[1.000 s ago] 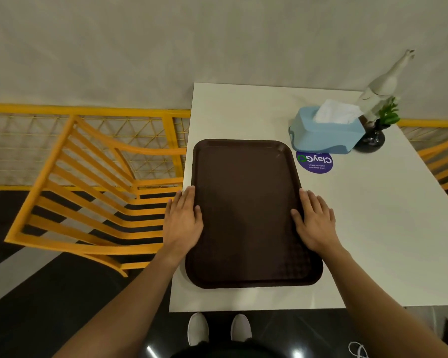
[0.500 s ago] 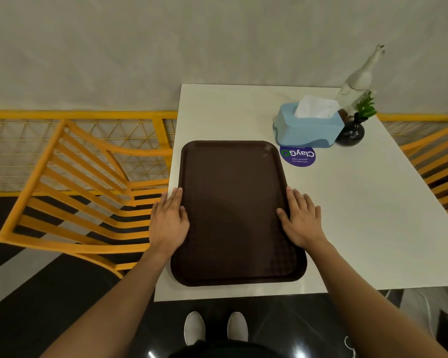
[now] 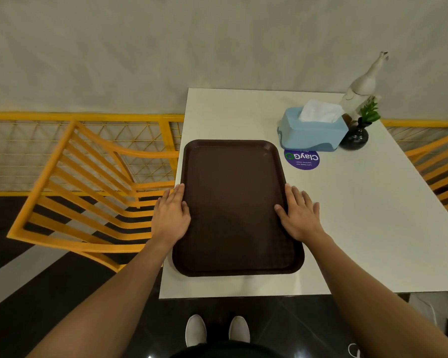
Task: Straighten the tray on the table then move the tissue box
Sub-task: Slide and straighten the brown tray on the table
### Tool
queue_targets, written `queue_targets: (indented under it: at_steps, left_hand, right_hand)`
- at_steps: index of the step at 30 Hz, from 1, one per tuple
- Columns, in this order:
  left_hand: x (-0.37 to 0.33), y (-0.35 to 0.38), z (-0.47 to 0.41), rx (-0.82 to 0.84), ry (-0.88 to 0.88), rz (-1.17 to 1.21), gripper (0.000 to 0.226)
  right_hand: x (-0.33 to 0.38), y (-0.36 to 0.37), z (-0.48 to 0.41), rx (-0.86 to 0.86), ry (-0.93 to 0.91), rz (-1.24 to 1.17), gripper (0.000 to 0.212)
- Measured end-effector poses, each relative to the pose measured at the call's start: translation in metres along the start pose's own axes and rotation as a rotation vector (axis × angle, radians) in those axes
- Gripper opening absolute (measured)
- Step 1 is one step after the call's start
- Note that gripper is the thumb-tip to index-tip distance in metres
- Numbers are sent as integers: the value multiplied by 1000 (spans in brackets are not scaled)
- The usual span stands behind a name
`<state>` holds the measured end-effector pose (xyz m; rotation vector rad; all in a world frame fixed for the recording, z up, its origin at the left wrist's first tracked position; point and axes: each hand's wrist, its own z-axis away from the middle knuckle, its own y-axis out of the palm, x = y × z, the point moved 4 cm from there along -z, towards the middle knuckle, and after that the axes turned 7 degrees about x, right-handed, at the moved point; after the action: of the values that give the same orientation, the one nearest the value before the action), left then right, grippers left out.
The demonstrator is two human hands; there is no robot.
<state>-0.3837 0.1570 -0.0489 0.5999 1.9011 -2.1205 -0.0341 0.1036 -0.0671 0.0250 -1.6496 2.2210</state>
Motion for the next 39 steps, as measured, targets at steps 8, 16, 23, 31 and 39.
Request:
queue_targets:
  at_steps: [8, 16, 23, 31, 39]
  left_hand:
    - [2, -1, -4, 6, 9, 1, 55]
    - [5, 4, -6, 25, 14, -16, 57]
    - [7, 5, -6, 40, 19, -27, 58]
    - [5, 0, -4, 61, 55, 4, 60]
    - [-22, -12, -12, -38, 73, 60, 60]
  right_hand:
    - [2, -1, 0, 7, 33, 23, 73]
    - [1, -4, 6, 10, 53, 27, 73]
    - [2, -4, 12, -118, -19, -45, 60]
    - [1, -5, 12, -98, 4, -69, 56]
    - [-3, -35, 12, -195, -60, -251, 60]
